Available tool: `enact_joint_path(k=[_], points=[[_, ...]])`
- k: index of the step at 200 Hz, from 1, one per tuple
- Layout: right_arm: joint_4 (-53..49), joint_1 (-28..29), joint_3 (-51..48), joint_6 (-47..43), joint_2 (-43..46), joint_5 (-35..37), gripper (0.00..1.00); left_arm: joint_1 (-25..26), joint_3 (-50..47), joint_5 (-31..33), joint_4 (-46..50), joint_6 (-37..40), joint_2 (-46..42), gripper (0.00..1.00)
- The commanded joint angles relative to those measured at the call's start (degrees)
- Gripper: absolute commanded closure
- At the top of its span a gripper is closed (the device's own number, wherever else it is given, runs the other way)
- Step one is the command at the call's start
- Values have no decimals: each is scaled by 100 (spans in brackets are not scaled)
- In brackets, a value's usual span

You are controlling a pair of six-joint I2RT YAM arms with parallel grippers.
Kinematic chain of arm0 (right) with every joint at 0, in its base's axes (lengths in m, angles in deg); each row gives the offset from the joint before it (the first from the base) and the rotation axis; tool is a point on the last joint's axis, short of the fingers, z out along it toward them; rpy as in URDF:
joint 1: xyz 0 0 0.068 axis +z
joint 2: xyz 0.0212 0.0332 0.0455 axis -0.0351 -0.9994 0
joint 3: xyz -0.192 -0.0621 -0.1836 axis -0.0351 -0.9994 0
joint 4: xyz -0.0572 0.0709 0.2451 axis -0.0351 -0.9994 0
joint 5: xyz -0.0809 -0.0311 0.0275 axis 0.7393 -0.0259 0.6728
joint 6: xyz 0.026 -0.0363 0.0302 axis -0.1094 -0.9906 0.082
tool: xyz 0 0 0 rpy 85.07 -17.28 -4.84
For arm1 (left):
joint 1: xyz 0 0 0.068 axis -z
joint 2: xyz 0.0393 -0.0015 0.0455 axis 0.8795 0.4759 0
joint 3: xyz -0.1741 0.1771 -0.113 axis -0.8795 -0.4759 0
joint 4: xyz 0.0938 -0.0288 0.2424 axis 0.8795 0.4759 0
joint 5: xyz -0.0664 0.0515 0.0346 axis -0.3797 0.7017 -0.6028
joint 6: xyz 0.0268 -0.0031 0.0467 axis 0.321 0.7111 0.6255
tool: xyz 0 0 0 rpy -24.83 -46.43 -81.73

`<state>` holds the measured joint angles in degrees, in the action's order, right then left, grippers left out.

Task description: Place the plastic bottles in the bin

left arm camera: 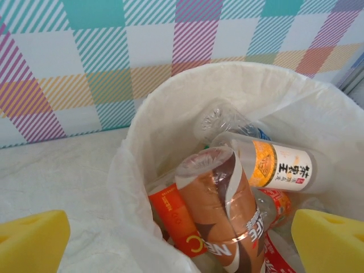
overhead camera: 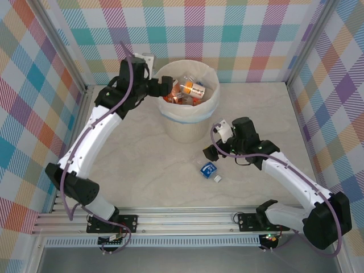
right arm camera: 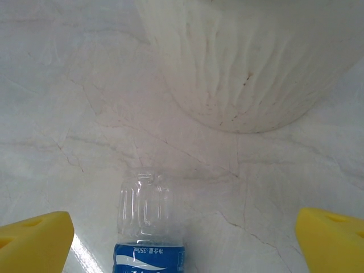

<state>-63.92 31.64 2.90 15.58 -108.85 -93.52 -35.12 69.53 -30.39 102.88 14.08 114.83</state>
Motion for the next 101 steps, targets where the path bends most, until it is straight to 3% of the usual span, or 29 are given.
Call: enact_joint_path(k=[1,34,65,101], points=[[-259,61,215,-302,-147,-232,0,-86,-651,-6,-671,-470,-463,0],[-846,165,409,-700,-489,-221,0,-106,-1647,48,-1220,-1013,-1065,0],[-1242,291,470,-1020,-858,-20,0,-115,-2466,487,-1368,-1482,-1665,0],[-1318,666,543,-1357,-1481,735,0,-184,-3691,822,-1942,-2211,-2513,0]])
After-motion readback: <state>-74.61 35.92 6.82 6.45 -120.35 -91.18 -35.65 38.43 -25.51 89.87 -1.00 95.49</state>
